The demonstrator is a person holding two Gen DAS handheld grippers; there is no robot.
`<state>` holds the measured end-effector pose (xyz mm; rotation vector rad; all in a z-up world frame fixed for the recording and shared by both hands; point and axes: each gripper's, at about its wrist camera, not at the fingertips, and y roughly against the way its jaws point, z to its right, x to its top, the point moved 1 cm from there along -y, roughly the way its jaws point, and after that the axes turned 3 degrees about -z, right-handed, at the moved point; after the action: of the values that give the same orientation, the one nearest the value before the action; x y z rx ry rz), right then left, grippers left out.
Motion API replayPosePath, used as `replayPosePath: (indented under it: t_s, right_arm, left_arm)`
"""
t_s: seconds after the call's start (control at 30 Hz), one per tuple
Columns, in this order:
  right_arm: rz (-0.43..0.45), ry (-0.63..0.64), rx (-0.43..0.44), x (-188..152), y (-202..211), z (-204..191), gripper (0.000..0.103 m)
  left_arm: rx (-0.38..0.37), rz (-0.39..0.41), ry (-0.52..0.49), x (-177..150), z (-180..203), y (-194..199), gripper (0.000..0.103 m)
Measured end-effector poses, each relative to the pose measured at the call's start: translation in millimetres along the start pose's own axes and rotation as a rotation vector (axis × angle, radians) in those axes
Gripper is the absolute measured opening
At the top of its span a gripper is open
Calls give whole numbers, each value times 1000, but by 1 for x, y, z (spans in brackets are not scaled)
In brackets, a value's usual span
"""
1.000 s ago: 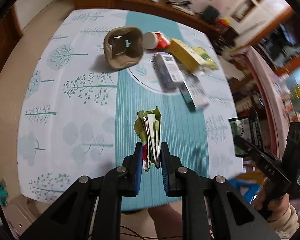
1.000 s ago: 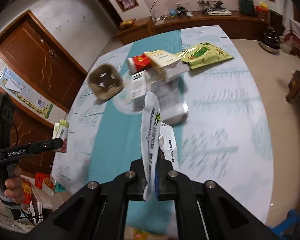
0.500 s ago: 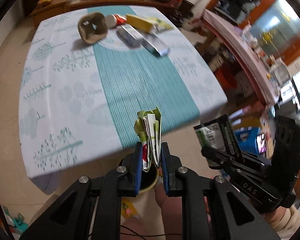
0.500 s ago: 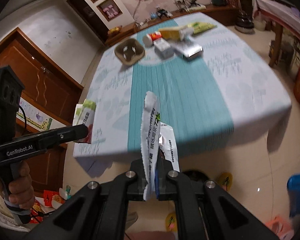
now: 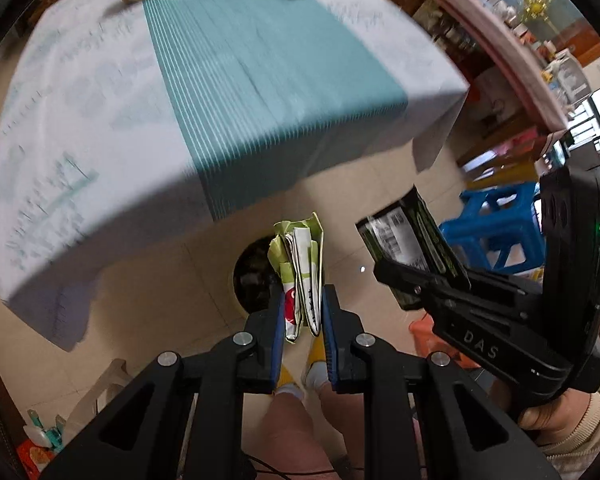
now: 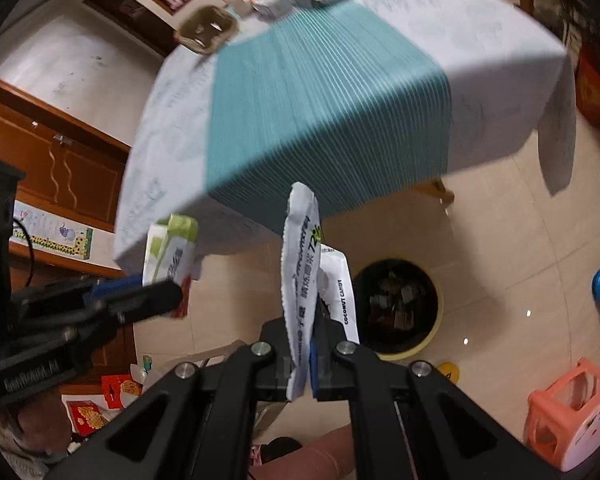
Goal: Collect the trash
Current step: 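Carry the white strip packet and green-white packet over the bin with both tools, then open both tools to drop the packets into the bin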
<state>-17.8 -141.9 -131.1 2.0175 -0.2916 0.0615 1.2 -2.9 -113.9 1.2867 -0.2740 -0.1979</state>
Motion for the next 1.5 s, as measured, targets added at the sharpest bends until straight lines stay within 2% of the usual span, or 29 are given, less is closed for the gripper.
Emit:
replayPosePath:
  t_s: [0.47,0.57,0.73,0.9,1.03,1.23,1.5]
  right_arm:
    - [-110,-122,-20,-33,-148,109,4]
    - [-119,-143,-30,-38,-179,129,4]
    - [-130,-173,-38,-46,-212,154,4]
    - [-136,-175,-37,-50,-227,160,4]
    - [-139,-170,-33,-51,-232,158,4]
    - [-140,-159,-24,-44,-241,150,6]
    - [-167,-131,-21,-33,-249,136,8]
  left_arm:
    - [78,-101,72,-4,-20,-191,17]
    - [102,-111,77,-4,-26,-227,25]
    - [169,-119,54,-4,-28,-269,54]
    - [223,-118,56,-4,-31,-280,76]
    - [241,-115,78,1,-43,-278,84]
    - [286,-73,130,-4,-56,-263,85]
    - [303,-38,190,-10,-66,-245,85]
